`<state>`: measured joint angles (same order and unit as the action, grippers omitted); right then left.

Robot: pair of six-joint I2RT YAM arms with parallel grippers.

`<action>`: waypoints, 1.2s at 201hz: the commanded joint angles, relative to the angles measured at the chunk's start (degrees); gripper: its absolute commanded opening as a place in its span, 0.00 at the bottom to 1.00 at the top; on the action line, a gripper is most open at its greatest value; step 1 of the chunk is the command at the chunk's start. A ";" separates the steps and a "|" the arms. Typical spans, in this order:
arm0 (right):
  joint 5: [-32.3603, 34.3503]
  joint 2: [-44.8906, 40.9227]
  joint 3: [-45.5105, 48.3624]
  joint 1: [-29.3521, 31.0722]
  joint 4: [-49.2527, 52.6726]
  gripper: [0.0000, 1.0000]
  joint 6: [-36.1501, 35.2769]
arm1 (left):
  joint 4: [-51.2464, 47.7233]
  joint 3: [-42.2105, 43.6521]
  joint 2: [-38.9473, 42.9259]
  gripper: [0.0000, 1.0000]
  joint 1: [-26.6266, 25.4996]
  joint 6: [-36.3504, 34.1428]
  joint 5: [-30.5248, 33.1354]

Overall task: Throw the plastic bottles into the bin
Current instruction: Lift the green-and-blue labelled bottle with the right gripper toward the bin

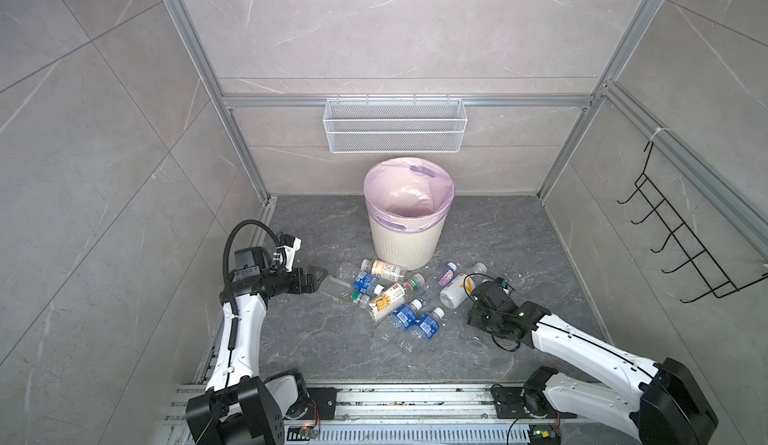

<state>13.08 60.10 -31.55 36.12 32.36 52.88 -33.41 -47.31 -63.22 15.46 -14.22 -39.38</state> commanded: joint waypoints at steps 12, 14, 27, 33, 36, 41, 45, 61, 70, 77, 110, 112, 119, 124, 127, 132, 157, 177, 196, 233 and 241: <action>3.93 -5.19 -1.38 0.49 5.00 0.44 -4.14 | -0.89 -0.06 0.26 1.00 -1.77 -2.90 1.23; 4.03 -5.48 -1.47 0.50 5.13 0.44 -4.29 | -0.87 0.00 0.28 1.00 -1.87 -2.91 1.36; 4.40 -7.17 -1.83 0.53 5.84 0.44 -5.37 | -0.66 0.28 0.36 1.00 -2.44 -2.96 1.97; 4.49 -7.70 -2.05 0.53 6.08 0.44 -5.71 | -0.56 0.36 0.27 1.00 -2.61 -2.90 2.11; 4.47 -8.15 -2.17 0.60 6.22 0.44 -6.04 | -0.52 0.37 0.33 1.00 -2.65 -2.92 2.19; 4.50 -8.63 -2.43 0.63 6.30 0.44 -6.48 | -0.44 0.38 0.29 1.00 -2.73 -2.88 2.35; 4.50 -8.92 -2.59 0.62 6.38 0.44 -6.70 | -0.43 0.38 0.29 1.00 -2.81 -2.94 2.52; 4.45 -10.87 -2.92 0.84 6.49 0.44 -7.90 | -0.17 0.29 0.10 1.00 -2.87 -2.75 3.23; 4.50 -11.95 -3.06 1.02 6.49 0.44 -8.45 | -0.17 0.20 -0.04 1.00 -2.90 -2.80 3.57; 4.47 -13.00 -3.16 1.08 6.40 0.44 -9.12 | -0.19 0.18 -0.15 1.00 -2.90 -2.81 3.70; 4.11 -17.31 -4.43 1.54 5.71 0.43 -12.80 | -0.17 0.20 -0.61 1.00 -3.11 -3.07 3.76; 4.08 -17.35 -4.50 1.56 5.70 0.43 -12.93 | -0.23 0.20 -0.59 1.00 -3.08 -3.09 3.71; 3.70 -18.03 -5.17 1.63 5.53 0.42 -14.35 | -0.17 0.20 -0.67 1.00 -3.21 -3.25 3.78; 3.41 -18.37 -5.74 1.76 5.57 0.41 -15.34 | -0.19 0.20 -0.70 1.00 -3.25 -3.33 3.78; 3.32 -18.50 -6.18 1.76 5.71 0.40 -15.90 | -0.21 0.22 -0.71 1.00 -3.25 -3.36 3.78; 3.44 -18.68 -6.95 1.88 6.05 0.39 -16.71 | -0.19 0.29 -0.77 1.00 -3.33 -3.44 3.78; 3.58 -19.31 -10.78 2.28 7.10 0.39 -20.07 | -0.37 0.53 -0.85 1.00 -3.94 -4.08 3.85; 3.29 -19.08 -14.75 2.60 7.02 0.39 -22.55 | -0.35 0.77 -1.03 1.00 -4.71 -4.43 4.63; 2.94 -17.14 -19.36 2.81 7.34 0.39 -24.22 | -0.39 0.90 -1.16 1.00 -5.18 -4.52 5.27; 0.98 -10.20 -30.53 3.17 8.73 0.39 -27.08 | -0.31 1.08 -1.07 1.00 -5.36 -4.65 5.47; 0.57 -8.40 -33.33 3.24 9.07 0.39 -27.45 | -0.34 1.17 -1.04 1.00 -5.47 -4.83 5.49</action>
<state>15.33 47.55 -57.84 38.89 39.92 28.77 -33.39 -46.35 -64.16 10.35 -17.26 -34.33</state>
